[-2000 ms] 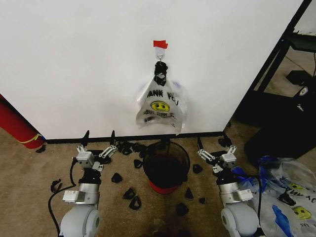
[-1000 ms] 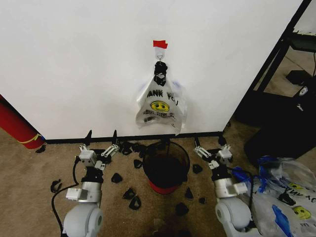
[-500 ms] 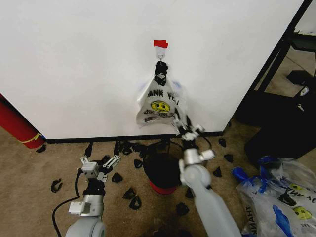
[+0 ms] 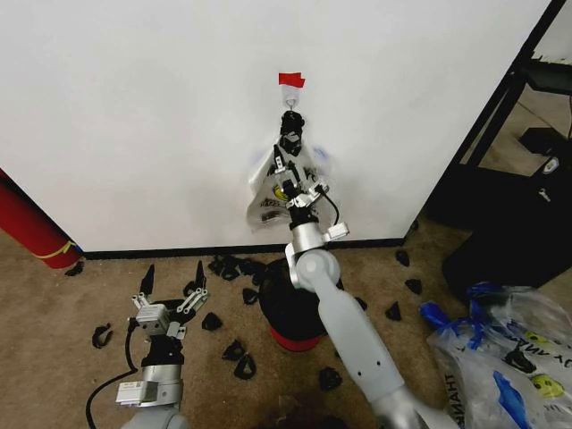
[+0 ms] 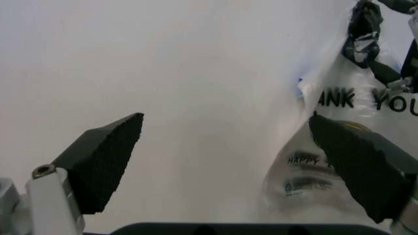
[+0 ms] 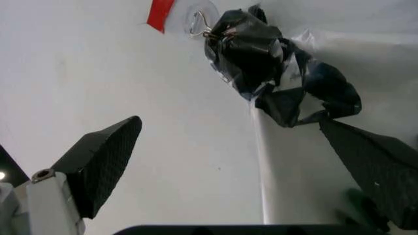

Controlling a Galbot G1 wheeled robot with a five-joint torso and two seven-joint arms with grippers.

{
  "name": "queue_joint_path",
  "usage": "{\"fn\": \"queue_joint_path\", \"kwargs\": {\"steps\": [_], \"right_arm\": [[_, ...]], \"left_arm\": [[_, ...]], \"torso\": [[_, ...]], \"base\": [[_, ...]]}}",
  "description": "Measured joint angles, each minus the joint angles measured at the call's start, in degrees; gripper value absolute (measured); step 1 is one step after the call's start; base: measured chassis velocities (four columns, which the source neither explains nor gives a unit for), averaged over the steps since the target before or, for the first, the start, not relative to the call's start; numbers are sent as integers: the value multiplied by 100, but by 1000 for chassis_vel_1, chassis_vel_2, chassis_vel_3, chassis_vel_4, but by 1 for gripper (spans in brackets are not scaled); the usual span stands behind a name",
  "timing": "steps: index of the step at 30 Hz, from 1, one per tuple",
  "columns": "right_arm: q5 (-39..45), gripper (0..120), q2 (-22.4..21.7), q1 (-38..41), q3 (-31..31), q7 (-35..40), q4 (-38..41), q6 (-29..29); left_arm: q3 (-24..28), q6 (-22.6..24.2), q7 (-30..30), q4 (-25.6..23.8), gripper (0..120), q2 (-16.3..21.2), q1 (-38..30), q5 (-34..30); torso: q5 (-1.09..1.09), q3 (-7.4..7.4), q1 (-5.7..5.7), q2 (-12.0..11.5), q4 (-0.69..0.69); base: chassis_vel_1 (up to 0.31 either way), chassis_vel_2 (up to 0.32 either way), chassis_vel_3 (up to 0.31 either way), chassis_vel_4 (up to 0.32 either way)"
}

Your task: Pick up the garbage bag from the wall and place it over the trash bin.

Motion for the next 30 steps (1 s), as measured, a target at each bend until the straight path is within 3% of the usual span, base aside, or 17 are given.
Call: {"fn": "queue_joint_path", "kwargs": {"steps": [30], "right_arm": [[-313,100,-12,299,140,-176,-659,151]], "left_arm": [[-40,46,-139,140,100,105,-212,-116]], "torso": [[1,0,0,0,1]], "base": [[0,0,0,0]]}}
